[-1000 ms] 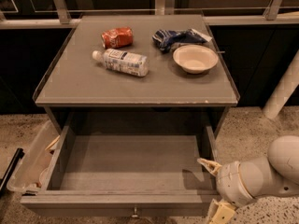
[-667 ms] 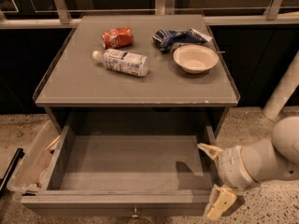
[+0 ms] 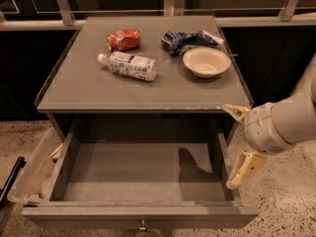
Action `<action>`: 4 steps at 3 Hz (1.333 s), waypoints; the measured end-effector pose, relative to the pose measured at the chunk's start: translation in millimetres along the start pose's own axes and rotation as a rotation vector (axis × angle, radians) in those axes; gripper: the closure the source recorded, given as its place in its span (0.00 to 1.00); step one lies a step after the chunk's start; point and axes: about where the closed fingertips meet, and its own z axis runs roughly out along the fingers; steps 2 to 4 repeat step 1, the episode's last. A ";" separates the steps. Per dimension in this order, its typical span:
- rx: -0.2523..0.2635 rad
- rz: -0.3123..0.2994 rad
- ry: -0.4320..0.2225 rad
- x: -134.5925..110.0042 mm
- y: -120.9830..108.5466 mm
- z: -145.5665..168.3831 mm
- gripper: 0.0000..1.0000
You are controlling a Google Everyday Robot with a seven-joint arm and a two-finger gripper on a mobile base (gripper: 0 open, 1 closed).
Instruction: Open top drawer
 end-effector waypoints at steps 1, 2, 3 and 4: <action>0.000 0.000 0.000 0.0 0.0 0.0 0.00; 0.000 0.000 0.000 0.0 0.0 0.0 0.00; 0.000 0.000 0.000 0.0 0.0 0.0 0.00; 0.000 0.000 0.000 0.0 0.0 0.0 0.00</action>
Offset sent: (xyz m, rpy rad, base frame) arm 0.0000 0.0000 0.0000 0.0000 0.0000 0.0000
